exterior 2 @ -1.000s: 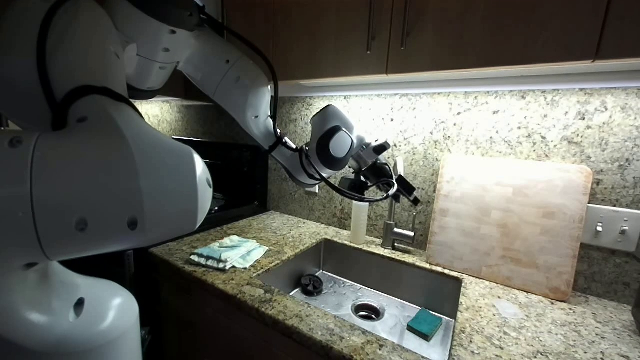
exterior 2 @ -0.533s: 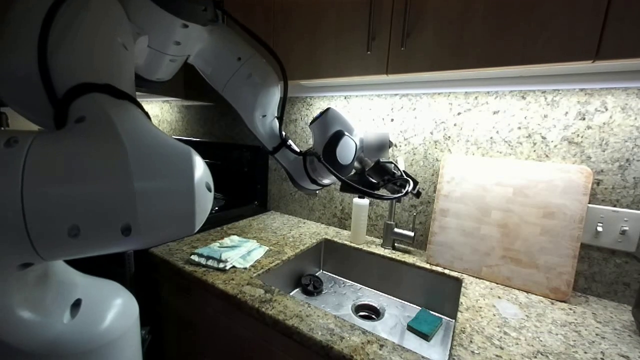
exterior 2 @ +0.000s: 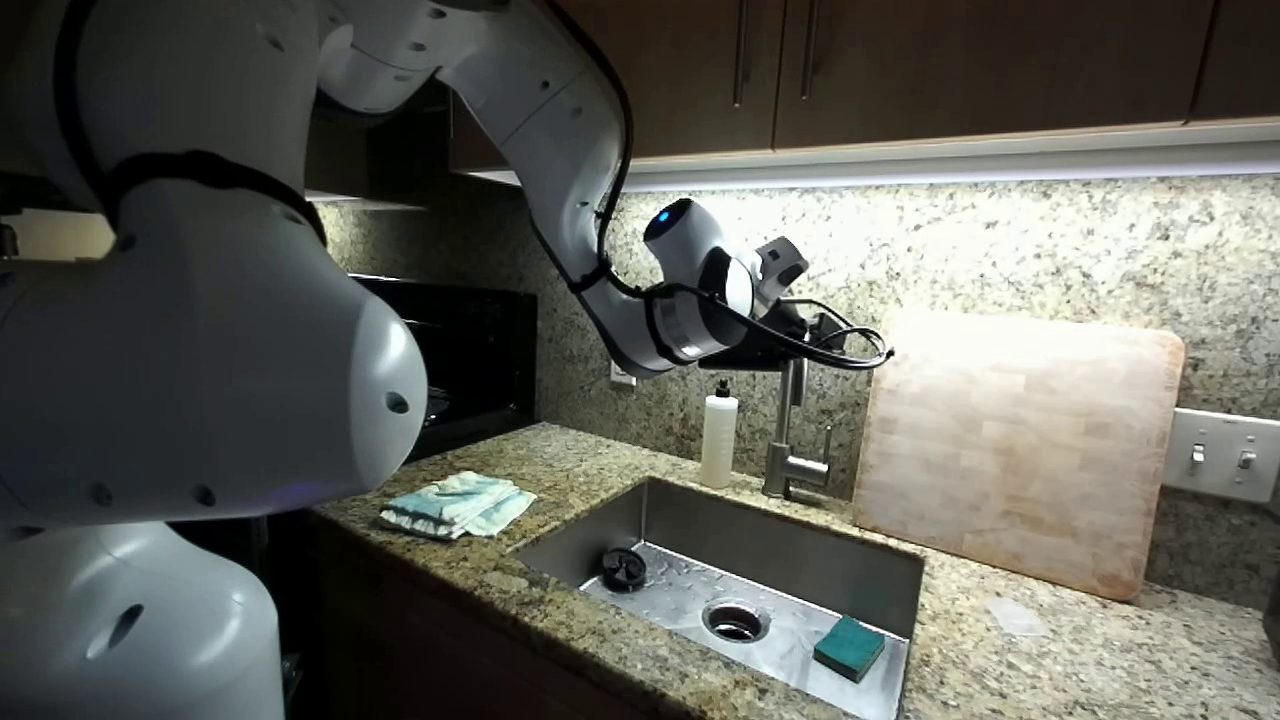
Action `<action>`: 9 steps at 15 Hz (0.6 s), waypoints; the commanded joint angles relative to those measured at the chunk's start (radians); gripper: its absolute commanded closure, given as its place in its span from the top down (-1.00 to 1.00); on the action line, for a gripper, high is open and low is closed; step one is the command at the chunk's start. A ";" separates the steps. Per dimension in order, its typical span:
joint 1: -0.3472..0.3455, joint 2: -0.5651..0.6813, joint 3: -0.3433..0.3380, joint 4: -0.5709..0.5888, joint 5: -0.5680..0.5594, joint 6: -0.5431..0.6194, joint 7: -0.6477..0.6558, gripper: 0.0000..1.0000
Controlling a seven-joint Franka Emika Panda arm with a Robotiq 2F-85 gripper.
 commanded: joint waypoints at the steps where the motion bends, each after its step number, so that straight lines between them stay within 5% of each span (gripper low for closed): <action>1: -0.006 0.006 0.004 0.000 -0.009 0.000 0.000 1.00; 6: -0.006 0.008 0.012 0.000 -0.010 0.000 0.000 1.00; 9: -0.067 0.011 0.071 0.062 -0.045 0.000 0.002 1.00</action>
